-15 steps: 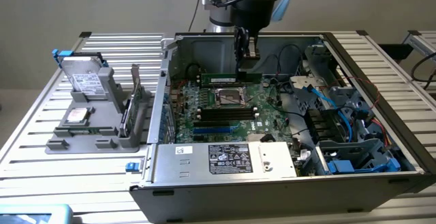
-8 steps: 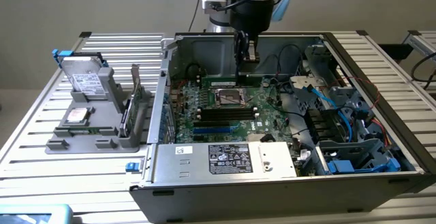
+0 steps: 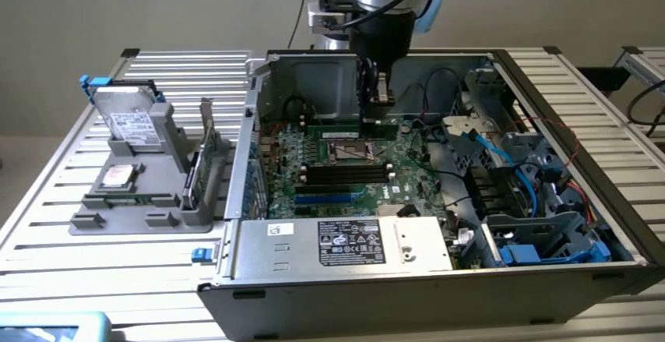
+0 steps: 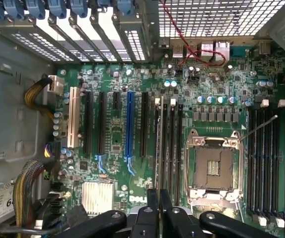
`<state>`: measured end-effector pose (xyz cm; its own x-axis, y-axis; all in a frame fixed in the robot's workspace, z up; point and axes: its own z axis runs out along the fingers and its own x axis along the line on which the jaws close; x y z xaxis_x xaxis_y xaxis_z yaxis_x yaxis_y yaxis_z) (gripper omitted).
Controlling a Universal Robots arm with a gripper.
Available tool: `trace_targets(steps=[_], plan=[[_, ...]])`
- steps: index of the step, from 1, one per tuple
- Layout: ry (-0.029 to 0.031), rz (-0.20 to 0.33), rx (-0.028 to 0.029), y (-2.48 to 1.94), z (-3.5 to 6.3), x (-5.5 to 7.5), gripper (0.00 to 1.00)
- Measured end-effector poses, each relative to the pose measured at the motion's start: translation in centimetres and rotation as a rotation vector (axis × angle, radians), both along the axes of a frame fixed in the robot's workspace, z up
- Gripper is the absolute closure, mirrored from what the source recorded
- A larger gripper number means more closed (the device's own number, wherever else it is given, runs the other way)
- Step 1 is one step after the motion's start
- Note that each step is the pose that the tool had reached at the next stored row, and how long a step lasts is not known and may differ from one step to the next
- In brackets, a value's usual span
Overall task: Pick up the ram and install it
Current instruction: 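Insert the ram into the slot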
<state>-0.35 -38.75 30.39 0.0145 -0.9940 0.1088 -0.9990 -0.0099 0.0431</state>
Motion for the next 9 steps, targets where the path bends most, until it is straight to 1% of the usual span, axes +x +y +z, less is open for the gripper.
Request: trace_targets(steps=[5, 9], plan=[[-0.0001, 0.0, -0.0001, -0.04, -0.59, 0.0, 0.87], [-0.0007, 0.0, 0.0, -0.06, -1.32, 0.0, 0.87]])
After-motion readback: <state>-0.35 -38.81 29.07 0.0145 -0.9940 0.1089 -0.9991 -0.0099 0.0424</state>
